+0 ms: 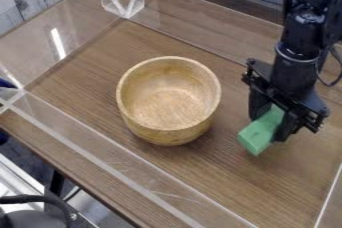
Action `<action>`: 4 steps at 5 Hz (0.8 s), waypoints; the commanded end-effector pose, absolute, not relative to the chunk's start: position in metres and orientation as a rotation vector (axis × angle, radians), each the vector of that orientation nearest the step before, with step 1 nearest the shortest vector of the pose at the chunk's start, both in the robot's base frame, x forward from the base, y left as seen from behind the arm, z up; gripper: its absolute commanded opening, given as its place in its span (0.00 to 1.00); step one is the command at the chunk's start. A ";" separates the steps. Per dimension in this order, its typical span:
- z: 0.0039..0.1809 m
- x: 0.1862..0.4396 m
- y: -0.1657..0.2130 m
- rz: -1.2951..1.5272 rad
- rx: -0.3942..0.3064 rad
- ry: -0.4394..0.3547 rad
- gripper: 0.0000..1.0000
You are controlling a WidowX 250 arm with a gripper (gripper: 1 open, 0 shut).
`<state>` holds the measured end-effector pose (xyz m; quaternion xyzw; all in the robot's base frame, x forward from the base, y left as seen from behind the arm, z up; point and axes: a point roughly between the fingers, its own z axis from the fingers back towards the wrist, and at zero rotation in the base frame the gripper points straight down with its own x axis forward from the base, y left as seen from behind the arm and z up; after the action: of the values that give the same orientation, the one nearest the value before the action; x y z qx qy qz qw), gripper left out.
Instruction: Remove the green block from inside the brown bowl and put it on the table
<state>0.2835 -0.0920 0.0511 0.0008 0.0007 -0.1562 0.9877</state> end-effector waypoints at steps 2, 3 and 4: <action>0.057 0.297 -0.098 -0.324 0.029 -0.109 0.00; 0.052 0.297 -0.098 -0.306 0.005 -0.100 0.00; 0.049 0.298 -0.098 -0.288 -0.014 -0.093 0.00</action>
<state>0.2910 -0.0977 0.0390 -0.0039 -0.0281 -0.1461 0.9889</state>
